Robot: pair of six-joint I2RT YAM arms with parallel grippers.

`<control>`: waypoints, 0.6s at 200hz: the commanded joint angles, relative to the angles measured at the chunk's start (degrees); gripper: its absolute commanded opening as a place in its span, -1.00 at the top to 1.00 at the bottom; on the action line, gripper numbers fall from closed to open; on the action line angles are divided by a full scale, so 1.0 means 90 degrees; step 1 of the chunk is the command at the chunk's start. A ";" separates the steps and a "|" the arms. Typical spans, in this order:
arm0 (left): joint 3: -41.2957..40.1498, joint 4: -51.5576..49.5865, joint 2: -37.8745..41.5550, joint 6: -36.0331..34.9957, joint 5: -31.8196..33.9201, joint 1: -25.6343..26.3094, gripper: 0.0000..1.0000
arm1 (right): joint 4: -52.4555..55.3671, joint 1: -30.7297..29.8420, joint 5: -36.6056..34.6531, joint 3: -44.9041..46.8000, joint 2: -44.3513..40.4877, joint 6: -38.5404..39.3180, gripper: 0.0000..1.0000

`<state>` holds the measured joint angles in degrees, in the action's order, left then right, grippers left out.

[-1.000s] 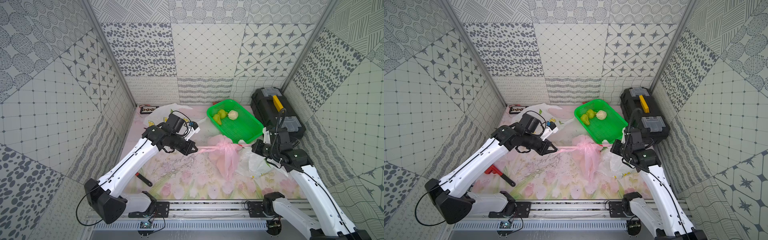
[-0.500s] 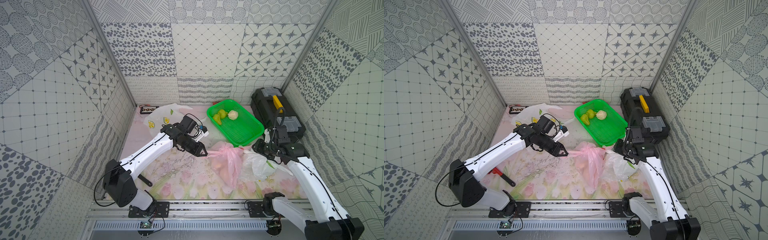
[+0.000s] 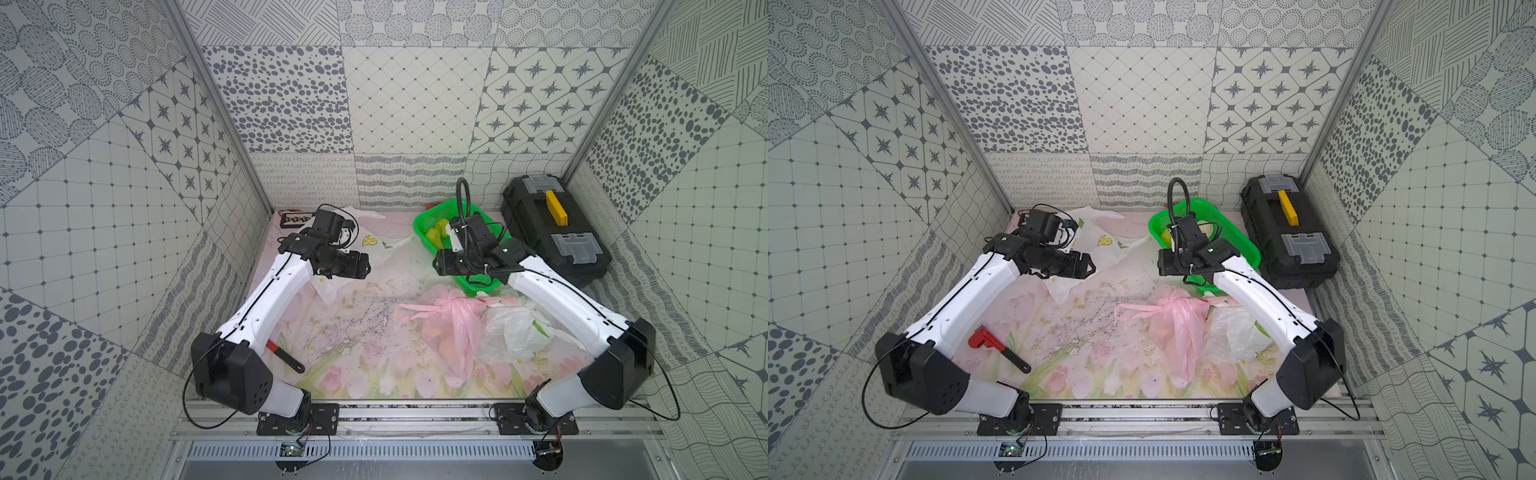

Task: Place the pears into plastic bags & tie knots
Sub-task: Pick up the plastic bag at the center of the board.

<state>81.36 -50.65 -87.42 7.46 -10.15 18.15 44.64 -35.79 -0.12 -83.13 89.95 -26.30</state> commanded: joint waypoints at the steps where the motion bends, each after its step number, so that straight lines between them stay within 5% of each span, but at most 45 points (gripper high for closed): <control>1: 0.0802 0.0212 -0.1373 0.0011 0.1269 -0.0143 -0.74 | -0.0737 -0.0034 0.0262 -0.0369 0.0178 0.0022 -0.20; 51: 0.2753 -0.0038 -0.3842 -0.0506 0.1762 0.0096 -0.85 | -0.0978 -0.0013 0.0477 -0.0226 0.0243 0.0130 -0.20; 76: 0.3214 -0.0251 -0.4526 -0.0850 0.1794 0.0160 -0.67 | -0.1121 -0.0006 0.0537 -0.0051 0.0224 0.0082 -0.21; 88: 0.3361 -0.0297 -0.4725 -0.0956 0.1872 0.0148 -0.43 | -0.1127 0.0002 0.0608 -0.0076 0.0319 0.0030 -0.20; 106: 0.3518 -0.0395 -0.4778 -0.1087 0.1731 0.0122 0.41 | -0.1105 0.0002 0.0720 -0.0211 0.0486 -0.0160 -0.20; 120: 0.3500 -0.0487 -0.4503 -0.1082 0.1573 0.0070 0.87 | -0.1113 0.0002 0.0817 -0.0360 0.0583 -0.0404 -0.20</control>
<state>110.41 -50.57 -128.81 2.07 2.74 19.00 36.95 -35.92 5.21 -84.01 93.43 -26.83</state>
